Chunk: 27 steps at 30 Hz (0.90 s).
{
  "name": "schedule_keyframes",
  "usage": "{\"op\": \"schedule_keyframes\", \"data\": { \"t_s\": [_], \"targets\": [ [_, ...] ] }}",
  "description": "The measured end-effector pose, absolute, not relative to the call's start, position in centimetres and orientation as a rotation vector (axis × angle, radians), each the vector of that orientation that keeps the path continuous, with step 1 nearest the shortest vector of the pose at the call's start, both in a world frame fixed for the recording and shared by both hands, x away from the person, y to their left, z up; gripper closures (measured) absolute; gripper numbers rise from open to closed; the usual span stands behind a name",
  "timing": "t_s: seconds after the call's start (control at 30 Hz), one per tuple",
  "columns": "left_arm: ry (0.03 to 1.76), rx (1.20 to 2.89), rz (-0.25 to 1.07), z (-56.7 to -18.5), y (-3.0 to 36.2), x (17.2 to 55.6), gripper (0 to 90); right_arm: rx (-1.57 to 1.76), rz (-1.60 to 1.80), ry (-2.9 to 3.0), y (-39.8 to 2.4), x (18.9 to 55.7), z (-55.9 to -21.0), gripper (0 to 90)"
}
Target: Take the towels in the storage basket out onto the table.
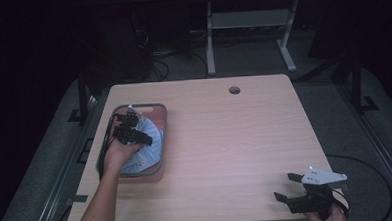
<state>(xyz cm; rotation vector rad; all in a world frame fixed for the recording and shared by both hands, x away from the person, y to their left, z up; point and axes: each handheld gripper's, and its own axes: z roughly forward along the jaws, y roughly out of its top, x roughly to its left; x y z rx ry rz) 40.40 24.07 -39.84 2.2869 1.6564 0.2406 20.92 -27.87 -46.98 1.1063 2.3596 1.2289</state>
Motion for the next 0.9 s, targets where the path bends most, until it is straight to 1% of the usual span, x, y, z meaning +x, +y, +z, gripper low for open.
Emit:
{"op": "schedule_keyframes", "data": {
  "t_s": [0.13, 0.23, 0.27, 0.47, 0.5, 0.57, 0.6, 0.67, 0.7, 0.73, 0.9],
  "targets": [
    [1.697, 2.326, 0.231, -40.7, 23.7, 40.8, 26.4, 1.107, 1.225, 2.364, -27.8, 20.9, -46.9, 14.5],
    [1.71, 2.345, 0.255, -41.0, 23.5, 40.8, 31.4, 1.102, 1.226, 2.365, -27.7, 20.9, -47.0, 14.5],
    [1.715, 2.366, 0.266, -41.1, 23.3, 40.9, 31.4, 1.101, 1.227, 2.366, -27.7, 20.9, -47.0, 14.5],
    [1.686, 2.445, 0.299, -41.6, 22.7, 41.1, 33.9, 1.097, 1.223, 2.367, -27.6, 20.9, -47.0, 14.5],
    [1.675, 2.466, 0.317, -41.7, 22.6, 41.0, 37.4, 1.102, 1.224, 2.365, -27.6, 20.9, -47.0, 14.5],
    [1.672, 2.475, 0.326, -41.8, 22.6, 41.0, 39.2, 1.104, 1.224, 2.364, -27.6, 20.9, -47.0, 14.5],
    [1.671, 2.484, 0.342, -41.8, 22.6, 41.0, 43.6, 1.102, 1.221, 2.365, -27.6, 20.9, -47.0, 14.5],
    [1.671, 2.488, 0.346, -41.8, 22.6, 41.0, 47.1, 1.102, 1.22, 2.367, -27.5, 20.9, -47.0, 14.5],
    [1.671, 2.492, 0.352, -41.8, 22.6, 41.0, 47.1, 1.093, 1.218, 2.368, -27.4, 20.9, -47.0, 14.5],
    [1.673, 2.499, 0.361, -41.8, 22.6, 41.0, 50.5, 1.095, 1.216, 2.369, -27.4, 20.9, -47.0, 14.5],
    [1.683, 2.5, 0.371, -41.9, 22.5, 41.0, 55.5, 1.095, 1.218, 2.364, -27.4, 20.9, -47.0, 14.5]
  ]
}}
